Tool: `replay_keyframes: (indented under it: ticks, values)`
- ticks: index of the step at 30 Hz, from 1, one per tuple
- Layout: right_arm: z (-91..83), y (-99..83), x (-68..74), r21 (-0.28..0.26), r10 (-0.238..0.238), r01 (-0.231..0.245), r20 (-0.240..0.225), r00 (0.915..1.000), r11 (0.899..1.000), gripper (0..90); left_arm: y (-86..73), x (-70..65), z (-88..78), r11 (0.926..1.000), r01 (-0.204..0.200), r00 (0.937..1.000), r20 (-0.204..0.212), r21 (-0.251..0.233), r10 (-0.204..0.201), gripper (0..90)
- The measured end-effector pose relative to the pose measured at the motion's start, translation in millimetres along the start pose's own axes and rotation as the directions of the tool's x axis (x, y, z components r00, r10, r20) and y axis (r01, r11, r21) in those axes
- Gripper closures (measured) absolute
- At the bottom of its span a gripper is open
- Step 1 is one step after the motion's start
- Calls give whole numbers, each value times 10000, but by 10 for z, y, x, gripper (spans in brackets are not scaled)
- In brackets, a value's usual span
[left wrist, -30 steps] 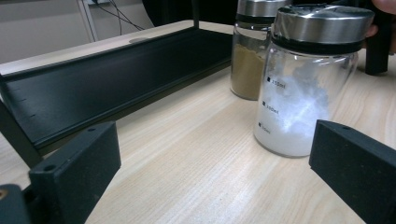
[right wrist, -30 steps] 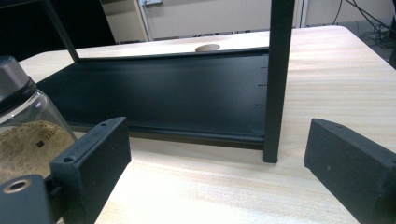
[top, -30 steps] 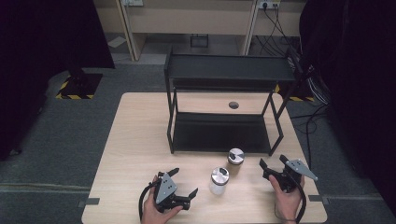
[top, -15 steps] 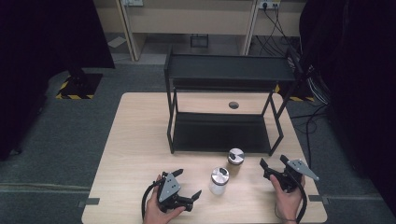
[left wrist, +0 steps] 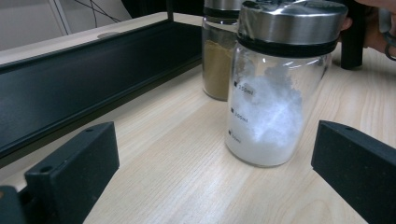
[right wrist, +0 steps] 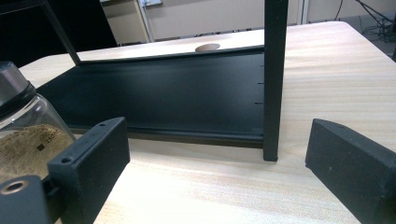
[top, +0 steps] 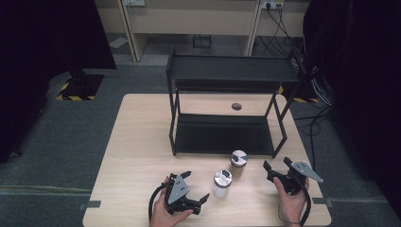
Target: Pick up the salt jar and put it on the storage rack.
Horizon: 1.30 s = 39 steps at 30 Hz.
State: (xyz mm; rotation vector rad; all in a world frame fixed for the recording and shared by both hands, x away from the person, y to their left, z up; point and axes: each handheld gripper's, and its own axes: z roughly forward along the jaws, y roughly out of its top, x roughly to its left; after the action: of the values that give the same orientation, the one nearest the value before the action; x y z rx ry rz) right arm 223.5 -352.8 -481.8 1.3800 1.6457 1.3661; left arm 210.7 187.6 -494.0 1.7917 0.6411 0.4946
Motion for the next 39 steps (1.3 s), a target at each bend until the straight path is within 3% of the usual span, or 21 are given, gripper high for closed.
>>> replay_keyframes:
  ticks: [21,30,39]
  values:
    - [-5,-3,1,-11,-19,19,-8,10000,10000,65,129,-103,282,9991,-389,9966,734,163,376,1]
    - [-2,1,4,12,-21,21,3,10000,10000,65,203,-188,421,9977,-604,9951,801,308,578,26]
    - [-3,3,2,32,-14,14,0,10000,10000,65,237,-182,525,9986,-436,9952,884,305,407,68]
